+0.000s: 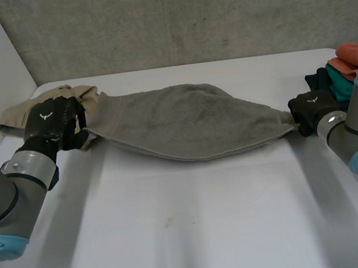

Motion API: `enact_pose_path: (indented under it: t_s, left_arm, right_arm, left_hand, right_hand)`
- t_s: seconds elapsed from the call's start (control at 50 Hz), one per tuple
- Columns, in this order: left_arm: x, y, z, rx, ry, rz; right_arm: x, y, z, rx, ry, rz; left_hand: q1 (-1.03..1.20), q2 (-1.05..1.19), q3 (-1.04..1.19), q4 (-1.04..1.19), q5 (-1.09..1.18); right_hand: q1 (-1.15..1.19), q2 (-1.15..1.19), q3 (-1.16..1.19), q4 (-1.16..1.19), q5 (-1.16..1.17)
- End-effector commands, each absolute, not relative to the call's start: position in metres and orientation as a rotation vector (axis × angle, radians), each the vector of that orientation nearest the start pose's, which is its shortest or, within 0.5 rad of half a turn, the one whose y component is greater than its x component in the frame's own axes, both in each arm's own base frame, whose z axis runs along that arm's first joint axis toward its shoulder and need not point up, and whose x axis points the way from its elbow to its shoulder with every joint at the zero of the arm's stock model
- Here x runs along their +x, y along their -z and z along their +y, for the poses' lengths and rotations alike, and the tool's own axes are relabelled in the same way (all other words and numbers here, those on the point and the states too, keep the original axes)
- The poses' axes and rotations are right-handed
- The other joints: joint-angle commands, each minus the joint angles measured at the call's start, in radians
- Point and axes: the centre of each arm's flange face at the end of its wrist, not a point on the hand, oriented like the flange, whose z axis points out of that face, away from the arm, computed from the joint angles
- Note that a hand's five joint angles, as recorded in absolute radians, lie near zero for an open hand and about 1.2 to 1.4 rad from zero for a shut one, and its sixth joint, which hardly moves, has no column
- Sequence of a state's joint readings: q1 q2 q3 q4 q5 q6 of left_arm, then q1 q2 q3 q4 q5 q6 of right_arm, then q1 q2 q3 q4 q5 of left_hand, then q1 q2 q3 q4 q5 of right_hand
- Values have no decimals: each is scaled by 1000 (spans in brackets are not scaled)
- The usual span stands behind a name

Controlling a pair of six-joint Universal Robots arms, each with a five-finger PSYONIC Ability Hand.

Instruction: Fold the laundry.

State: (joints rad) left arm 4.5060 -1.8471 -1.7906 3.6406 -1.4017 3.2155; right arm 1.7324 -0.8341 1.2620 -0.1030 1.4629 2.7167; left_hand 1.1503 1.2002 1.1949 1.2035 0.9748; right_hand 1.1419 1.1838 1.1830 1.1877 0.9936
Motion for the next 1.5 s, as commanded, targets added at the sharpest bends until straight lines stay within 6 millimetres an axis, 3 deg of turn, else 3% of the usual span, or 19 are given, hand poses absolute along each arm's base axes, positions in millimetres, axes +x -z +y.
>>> enact_pose_path:
  t_s: [0.02,0.12,0.2,0.28,0.38,0.46,0.56,0.66,0.72,0.8,0.82,0.88,0.9,0.98,1.04,1.1,1.24,1.38,1.5]
  left_arm:
    - [-200,-222,-300,488,2324,2330]
    - [-184,-271,-283,461,2358,2284]
    - [-178,-304,-265,492,2356,2304]
    - [-177,-316,-247,538,2258,2423]
    - [-175,-296,-238,639,1960,2599]
    - [-179,-258,-237,863,1647,2670]
    - [-188,-221,-252,1028,1485,2661]
    - [-205,-201,-293,1021,1558,2564]
    - [-213,-206,-326,919,1701,2469]
    - [-226,-240,-367,762,2023,2287]
    - [-231,-261,-383,697,2185,2175]
    - [-235,-297,-400,594,2414,1986]
    - [-236,-323,-409,521,2558,1827]
    - [-227,-383,-417,287,2818,1450]
    - [-220,-405,-416,181,2900,1323]
    - [-219,-405,-415,192,2907,1346]
    - [-212,-366,-408,242,2814,1584]
    - [-215,-303,-390,394,2675,1866]
    - [-219,-229,-355,606,2409,2245]
  right_arm:
    - [197,-164,-371,-1073,1815,2585]
    - [185,-217,-349,-1294,1836,2594]
    - [173,-280,-327,-1473,1957,2534]
    - [171,-302,-311,-1547,1952,2473]
    - [168,-288,-304,-1637,1751,2510]
    - [167,-258,-304,-1667,1537,2556]
    - [180,-211,-312,-1721,1371,2566]
    - [195,-191,-336,-1706,1479,2608]
    - [209,-202,-360,-1573,1747,2586]
    - [229,-245,-391,-1249,2216,2390]
    - [237,-268,-400,-1088,2414,2236]
    - [245,-304,-408,-862,2649,1984]
    - [248,-330,-410,-707,2795,1779]
    - [249,-378,-405,-414,3043,1275]
    - [250,-396,-398,-320,3151,1002]
    - [254,-394,-396,-349,3147,979]
    - [258,-353,-404,-536,2987,1231]
    - [251,-288,-413,-748,2754,1554]
    - [243,-214,-396,-1054,2405,1844]
  left_hand:
    - [246,196,201,193,247]
    - [246,196,201,193,247]
    - [246,196,201,193,247]
    - [246,196,201,193,247]
    - [246,196,201,193,247]
    - [246,196,201,193,247]
    - [246,196,201,193,247]
    - [246,196,201,193,247]
    - [246,196,201,193,247]
    - [246,196,201,193,247]
    - [246,196,201,193,247]
    - [246,196,201,193,247]
    - [246,196,201,193,247]
    - [246,196,201,193,247]
    - [246,196,201,193,247]
    - [246,196,201,193,247]
    - [246,196,201,193,247]
    - [246,196,201,193,247]
    - [246,196,201,193,247]
  right_hand:
    - [254,213,213,209,228]
    - [254,213,213,209,228]
    - [254,213,213,209,228]
    - [254,213,213,209,228]
    - [254,213,213,209,228]
    - [254,213,213,209,228]
    - [254,213,213,209,228]
    - [254,213,213,209,228]
    - [254,213,213,209,228]
    - [254,213,213,209,228]
    - [254,213,213,209,228]
    - [254,213,213,209,228]
    - [254,213,213,209,228]
    - [254,213,213,209,228]
    - [254,213,213,209,228]
    - [254,213,213,209,228]
    - [254,213,213,209,228]
    - [254,213,213,209,228]
    - [254,213,213,209,228]
